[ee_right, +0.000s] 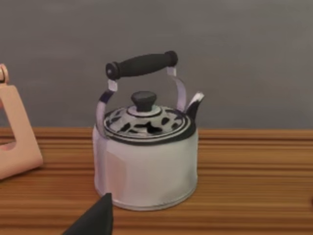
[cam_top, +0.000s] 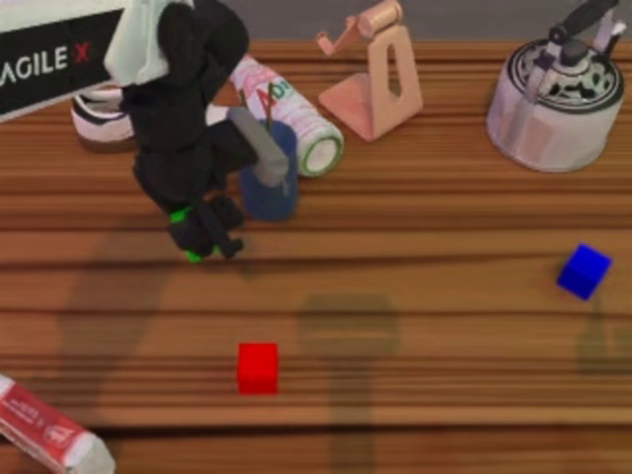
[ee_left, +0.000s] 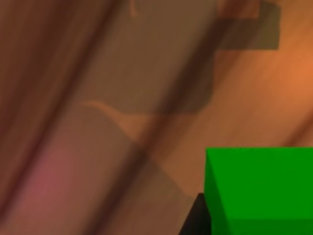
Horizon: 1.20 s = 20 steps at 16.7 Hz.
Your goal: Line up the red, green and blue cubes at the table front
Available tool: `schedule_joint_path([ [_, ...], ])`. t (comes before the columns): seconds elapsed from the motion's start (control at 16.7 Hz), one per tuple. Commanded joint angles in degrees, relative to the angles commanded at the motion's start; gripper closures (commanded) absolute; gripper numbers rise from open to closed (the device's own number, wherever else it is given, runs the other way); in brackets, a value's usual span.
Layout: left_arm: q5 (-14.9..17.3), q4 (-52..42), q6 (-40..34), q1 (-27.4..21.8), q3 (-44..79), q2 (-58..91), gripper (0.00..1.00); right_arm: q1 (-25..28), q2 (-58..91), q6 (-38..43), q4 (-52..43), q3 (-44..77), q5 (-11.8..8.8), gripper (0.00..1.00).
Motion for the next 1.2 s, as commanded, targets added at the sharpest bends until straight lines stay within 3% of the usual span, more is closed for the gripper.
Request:
schedule_joint_path([
  [0.3, -0.01, -0.44, 0.76, -2.55, 0.51, 0.36, 1.00, 0.00, 0.00, 0.00, 0.00, 0.00, 0.00, 0.00],
  [0.78, -0.01, -4.35, 5.06, -23.66, 3.53, -0.22, 1.00, 0.00, 0.00, 0.00, 0.00, 0.00, 0.00, 0.00],
  [1.2, -0.05, -4.28, 5.48, -25.18, 3.45, -0.26, 1.00, 0.00, 0.00, 0.00, 0.00, 0.00, 0.00, 0.00],
])
